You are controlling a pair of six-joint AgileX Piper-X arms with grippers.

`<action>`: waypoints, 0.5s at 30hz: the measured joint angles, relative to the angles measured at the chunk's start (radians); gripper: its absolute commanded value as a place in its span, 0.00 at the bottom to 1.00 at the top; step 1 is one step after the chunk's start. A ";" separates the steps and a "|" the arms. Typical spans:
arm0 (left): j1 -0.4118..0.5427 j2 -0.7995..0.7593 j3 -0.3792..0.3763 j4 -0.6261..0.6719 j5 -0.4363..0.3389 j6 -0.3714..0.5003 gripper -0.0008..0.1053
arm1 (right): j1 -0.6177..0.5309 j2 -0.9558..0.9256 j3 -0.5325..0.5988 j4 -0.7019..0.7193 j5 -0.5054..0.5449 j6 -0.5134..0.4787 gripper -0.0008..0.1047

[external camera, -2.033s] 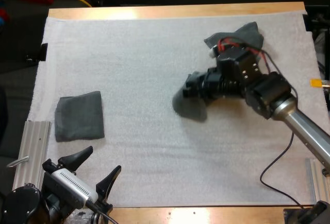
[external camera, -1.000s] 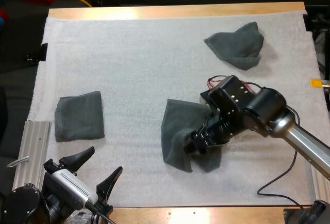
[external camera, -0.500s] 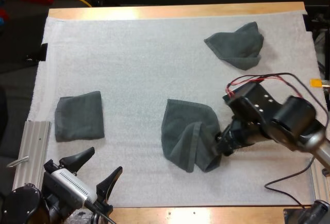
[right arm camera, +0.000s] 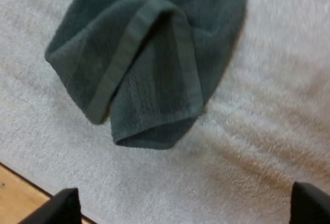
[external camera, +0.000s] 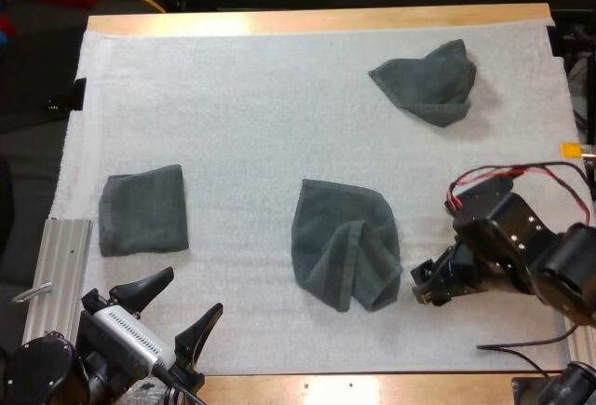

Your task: Pick towel from pile, fold and stack

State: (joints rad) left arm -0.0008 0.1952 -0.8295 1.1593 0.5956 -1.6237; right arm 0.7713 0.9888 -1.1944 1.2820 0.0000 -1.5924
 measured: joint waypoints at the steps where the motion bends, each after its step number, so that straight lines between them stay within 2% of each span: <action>1: 0.000 0.000 0.000 0.006 0.000 0.000 0.66 | 0.000 -0.009 0.020 -0.013 0.000 0.004 0.73; 12: 0.000 0.000 0.000 0.074 0.011 0.000 0.66 | 0.000 -0.022 0.200 -0.230 -0.014 0.090 0.73; 15: 0.000 0.000 0.000 0.074 0.021 0.000 0.66 | -0.014 -0.022 0.252 -0.298 -0.058 0.116 0.73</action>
State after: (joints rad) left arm -0.0008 0.1952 -0.8295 1.2331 0.6161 -1.6237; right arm 0.7577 0.9673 -0.9423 0.9843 -0.0577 -1.4767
